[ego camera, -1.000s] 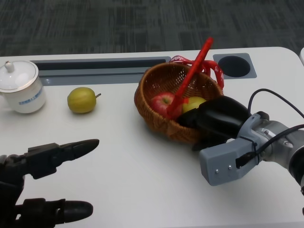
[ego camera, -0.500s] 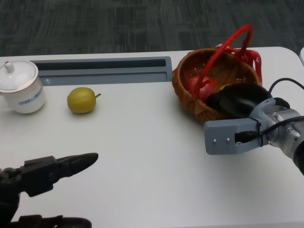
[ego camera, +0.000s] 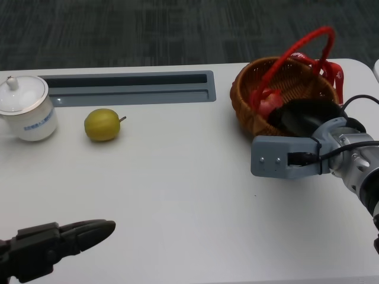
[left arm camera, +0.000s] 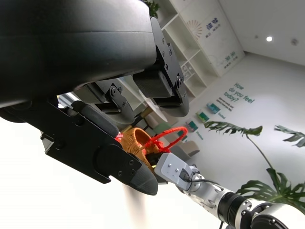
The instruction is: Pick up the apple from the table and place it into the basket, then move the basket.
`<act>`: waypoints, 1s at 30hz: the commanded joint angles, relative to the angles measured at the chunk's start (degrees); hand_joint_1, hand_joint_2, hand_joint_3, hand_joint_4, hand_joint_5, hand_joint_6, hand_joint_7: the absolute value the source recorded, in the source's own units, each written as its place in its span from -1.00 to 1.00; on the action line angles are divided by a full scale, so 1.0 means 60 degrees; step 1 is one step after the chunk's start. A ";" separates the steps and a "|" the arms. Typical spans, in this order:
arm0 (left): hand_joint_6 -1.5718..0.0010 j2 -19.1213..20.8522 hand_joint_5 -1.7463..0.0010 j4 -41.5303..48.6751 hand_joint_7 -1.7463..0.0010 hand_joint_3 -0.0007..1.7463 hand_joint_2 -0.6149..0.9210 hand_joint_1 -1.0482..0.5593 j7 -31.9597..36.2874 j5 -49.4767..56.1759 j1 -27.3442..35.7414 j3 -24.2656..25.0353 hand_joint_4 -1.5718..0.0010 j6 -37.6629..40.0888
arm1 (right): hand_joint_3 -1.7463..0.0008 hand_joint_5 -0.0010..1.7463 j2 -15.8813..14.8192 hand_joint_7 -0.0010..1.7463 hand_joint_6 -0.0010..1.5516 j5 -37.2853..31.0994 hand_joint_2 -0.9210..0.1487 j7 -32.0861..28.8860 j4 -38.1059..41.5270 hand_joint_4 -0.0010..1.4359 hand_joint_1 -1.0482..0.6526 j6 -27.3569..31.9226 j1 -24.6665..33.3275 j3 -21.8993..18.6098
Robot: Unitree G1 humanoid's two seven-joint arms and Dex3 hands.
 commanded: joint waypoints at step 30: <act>-0.03 0.0360 0.99 0.0860 0.99 -0.99 0.67 -0.23 -0.0303 -0.0057 -0.1428 -0.0436 -0.12 0.0404 | 0.98 -0.97 -0.1093 -0.98 -0.94 0.1062 -0.95 0.1953 -0.0179 -0.92 -1.00 -0.1349 -0.0379 -0.1044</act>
